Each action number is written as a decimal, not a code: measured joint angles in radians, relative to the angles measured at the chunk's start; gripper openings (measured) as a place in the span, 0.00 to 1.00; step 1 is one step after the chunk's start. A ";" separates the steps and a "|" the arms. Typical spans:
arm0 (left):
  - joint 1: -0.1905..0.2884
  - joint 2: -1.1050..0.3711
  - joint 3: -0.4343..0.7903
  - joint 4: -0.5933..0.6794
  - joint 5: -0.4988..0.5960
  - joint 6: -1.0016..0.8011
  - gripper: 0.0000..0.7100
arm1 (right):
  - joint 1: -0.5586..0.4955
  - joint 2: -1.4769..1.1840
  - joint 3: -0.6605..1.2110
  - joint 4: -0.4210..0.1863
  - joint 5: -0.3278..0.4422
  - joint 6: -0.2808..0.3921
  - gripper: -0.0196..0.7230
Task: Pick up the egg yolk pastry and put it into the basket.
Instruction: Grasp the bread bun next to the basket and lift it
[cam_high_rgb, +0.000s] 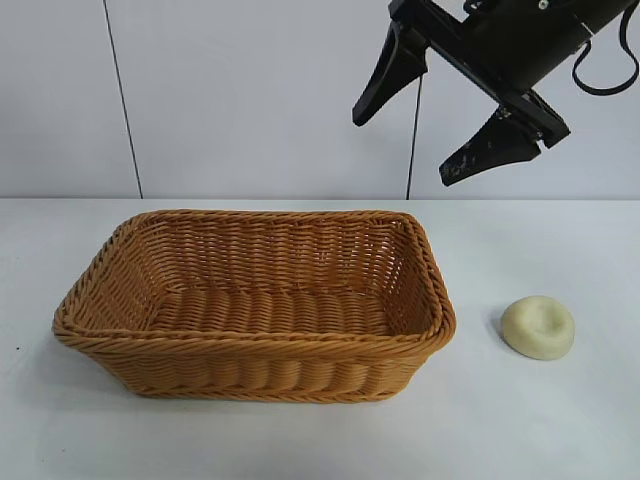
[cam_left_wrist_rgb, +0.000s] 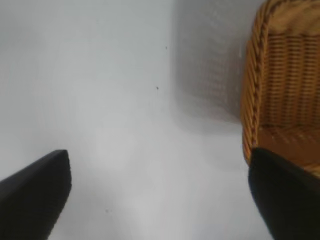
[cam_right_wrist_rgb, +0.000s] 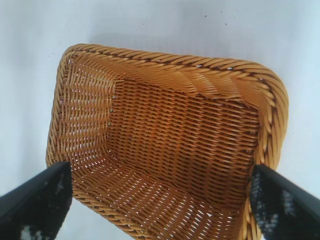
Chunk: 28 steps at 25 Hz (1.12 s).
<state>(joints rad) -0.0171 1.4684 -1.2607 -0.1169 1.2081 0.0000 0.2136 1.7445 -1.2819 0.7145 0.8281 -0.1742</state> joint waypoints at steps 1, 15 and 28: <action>0.000 -0.052 0.054 0.002 0.000 0.007 0.98 | 0.000 0.000 0.000 0.000 0.000 0.000 0.95; 0.000 -0.657 0.729 0.009 -0.149 0.044 0.98 | 0.000 0.000 0.000 0.000 0.019 0.000 0.95; 0.000 -1.119 0.758 0.025 -0.141 0.044 0.98 | 0.000 0.000 0.000 0.000 0.019 0.001 0.95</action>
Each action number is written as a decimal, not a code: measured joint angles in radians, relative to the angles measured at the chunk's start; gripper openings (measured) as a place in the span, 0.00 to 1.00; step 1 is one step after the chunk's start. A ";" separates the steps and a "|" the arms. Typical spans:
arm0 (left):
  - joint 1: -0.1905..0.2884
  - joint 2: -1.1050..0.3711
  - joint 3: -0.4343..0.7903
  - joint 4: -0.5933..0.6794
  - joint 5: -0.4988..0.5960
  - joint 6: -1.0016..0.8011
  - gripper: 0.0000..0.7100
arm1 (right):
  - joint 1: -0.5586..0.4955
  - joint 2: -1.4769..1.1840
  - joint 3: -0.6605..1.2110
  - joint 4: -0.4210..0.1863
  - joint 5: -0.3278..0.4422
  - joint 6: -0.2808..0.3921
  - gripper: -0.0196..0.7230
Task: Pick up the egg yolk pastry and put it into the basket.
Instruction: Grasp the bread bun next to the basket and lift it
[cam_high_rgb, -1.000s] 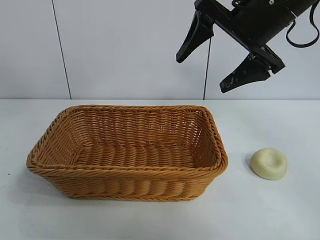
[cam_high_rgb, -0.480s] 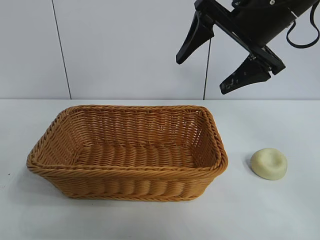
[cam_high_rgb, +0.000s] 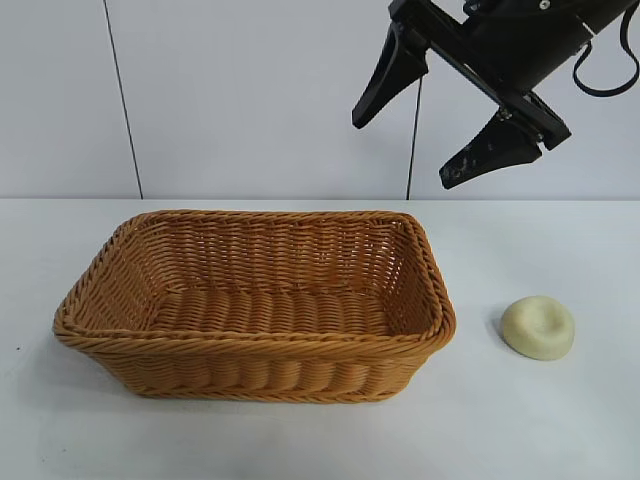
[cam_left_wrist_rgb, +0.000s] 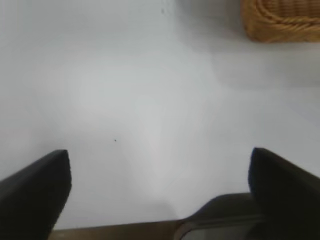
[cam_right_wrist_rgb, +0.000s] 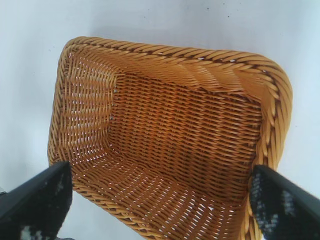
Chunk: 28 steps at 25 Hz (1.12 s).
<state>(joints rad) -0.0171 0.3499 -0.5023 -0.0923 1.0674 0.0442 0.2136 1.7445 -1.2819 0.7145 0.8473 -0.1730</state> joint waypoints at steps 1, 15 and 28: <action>0.000 -0.040 0.000 -0.001 0.000 0.000 0.98 | 0.000 0.000 0.000 0.000 0.000 0.000 0.95; 0.000 -0.353 0.000 -0.009 0.001 -0.001 0.98 | 0.000 0.000 -0.109 -0.182 0.098 0.045 0.95; 0.000 -0.353 0.000 -0.011 0.001 -0.001 0.98 | -0.054 0.038 -0.161 -0.693 0.233 0.301 0.95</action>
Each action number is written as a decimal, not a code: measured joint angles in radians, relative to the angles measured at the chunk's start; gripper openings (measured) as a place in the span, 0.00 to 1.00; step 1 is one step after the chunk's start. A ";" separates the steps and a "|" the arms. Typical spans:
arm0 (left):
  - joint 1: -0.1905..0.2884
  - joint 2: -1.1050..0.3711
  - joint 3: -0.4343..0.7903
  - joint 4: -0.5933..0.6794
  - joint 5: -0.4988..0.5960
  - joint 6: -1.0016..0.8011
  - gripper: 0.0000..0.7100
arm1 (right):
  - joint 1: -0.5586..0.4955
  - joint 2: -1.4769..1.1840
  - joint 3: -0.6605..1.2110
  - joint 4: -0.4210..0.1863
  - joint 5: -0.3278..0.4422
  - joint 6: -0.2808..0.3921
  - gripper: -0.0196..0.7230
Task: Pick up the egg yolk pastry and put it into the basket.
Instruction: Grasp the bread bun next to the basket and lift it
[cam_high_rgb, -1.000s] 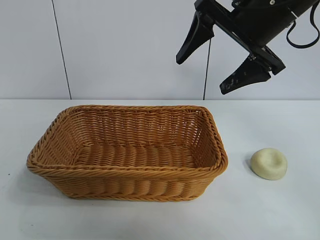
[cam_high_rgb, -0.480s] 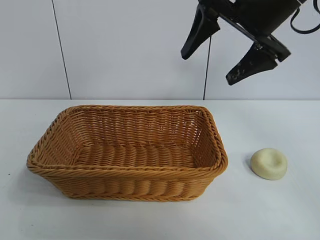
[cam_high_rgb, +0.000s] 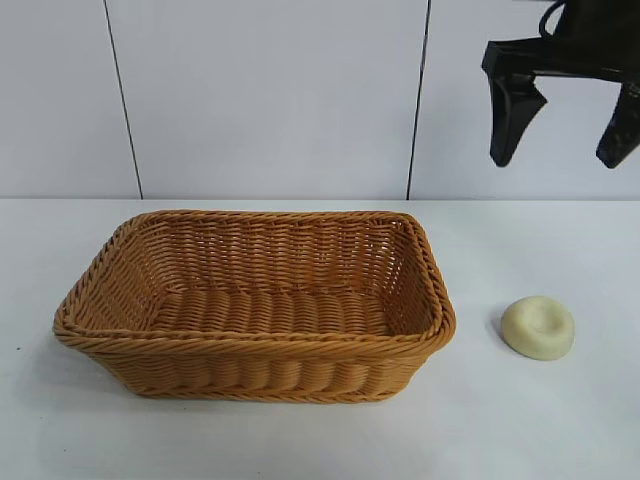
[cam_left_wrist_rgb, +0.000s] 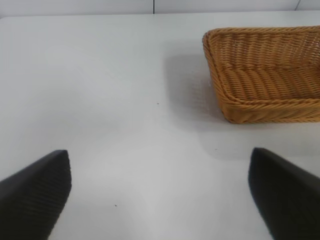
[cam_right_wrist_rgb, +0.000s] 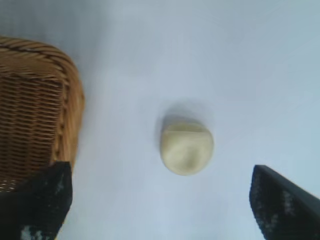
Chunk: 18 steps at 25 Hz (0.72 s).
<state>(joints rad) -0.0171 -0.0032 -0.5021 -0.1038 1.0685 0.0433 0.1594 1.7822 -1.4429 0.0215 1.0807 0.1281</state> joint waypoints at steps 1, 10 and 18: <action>0.000 0.000 0.000 0.000 0.000 0.000 0.98 | -0.012 0.009 0.000 0.000 0.004 -0.001 0.95; 0.000 0.000 0.000 0.000 0.000 0.000 0.98 | -0.098 0.018 0.000 0.015 0.031 -0.020 0.95; 0.000 0.000 0.000 0.000 0.000 0.000 0.98 | -0.097 0.018 0.000 0.048 0.036 -0.027 0.95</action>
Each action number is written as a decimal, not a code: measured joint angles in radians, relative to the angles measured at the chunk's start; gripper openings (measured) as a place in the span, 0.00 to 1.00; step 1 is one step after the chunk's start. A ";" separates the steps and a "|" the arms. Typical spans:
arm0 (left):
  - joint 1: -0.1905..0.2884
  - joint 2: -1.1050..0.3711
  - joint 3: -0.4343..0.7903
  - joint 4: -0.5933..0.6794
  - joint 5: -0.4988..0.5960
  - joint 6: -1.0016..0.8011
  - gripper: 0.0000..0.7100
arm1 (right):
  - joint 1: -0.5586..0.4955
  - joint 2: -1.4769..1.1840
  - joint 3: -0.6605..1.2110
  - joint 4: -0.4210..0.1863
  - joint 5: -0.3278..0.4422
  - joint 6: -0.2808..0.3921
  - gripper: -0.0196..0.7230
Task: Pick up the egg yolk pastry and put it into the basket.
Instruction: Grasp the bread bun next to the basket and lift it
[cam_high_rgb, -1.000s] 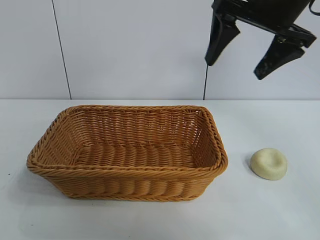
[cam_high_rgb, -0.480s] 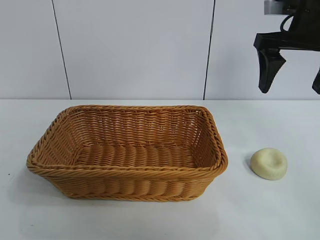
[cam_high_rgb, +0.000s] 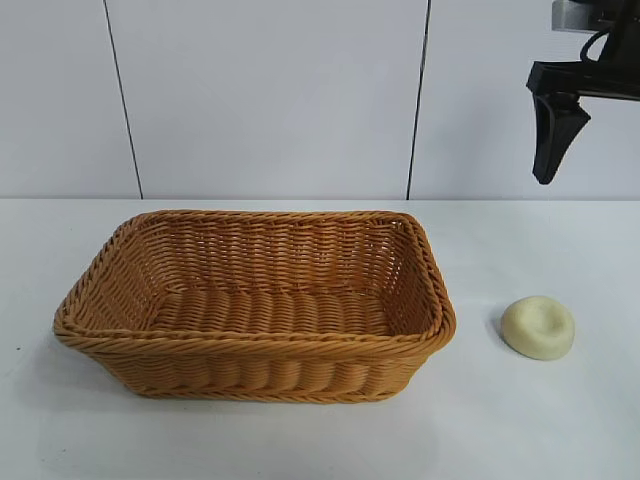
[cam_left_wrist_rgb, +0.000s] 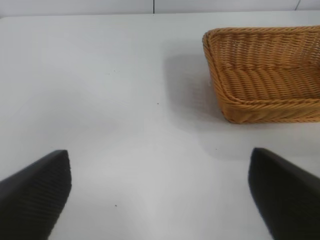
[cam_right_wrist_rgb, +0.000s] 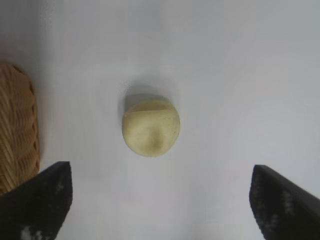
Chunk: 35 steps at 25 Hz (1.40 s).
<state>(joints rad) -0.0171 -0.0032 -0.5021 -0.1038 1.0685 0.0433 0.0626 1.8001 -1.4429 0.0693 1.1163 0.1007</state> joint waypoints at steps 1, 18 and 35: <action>0.000 0.000 0.000 0.000 0.000 0.000 0.98 | 0.000 0.000 0.000 0.000 0.000 0.000 0.95; 0.000 0.000 0.000 0.000 0.000 0.000 0.98 | 0.000 0.070 0.000 0.040 -0.007 -0.003 0.95; 0.000 0.000 0.000 0.000 0.000 0.000 0.98 | 0.000 0.366 0.000 0.086 -0.060 -0.006 0.94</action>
<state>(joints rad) -0.0171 -0.0032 -0.5021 -0.1038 1.0685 0.0433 0.0626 2.1660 -1.4429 0.1557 1.0565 0.0944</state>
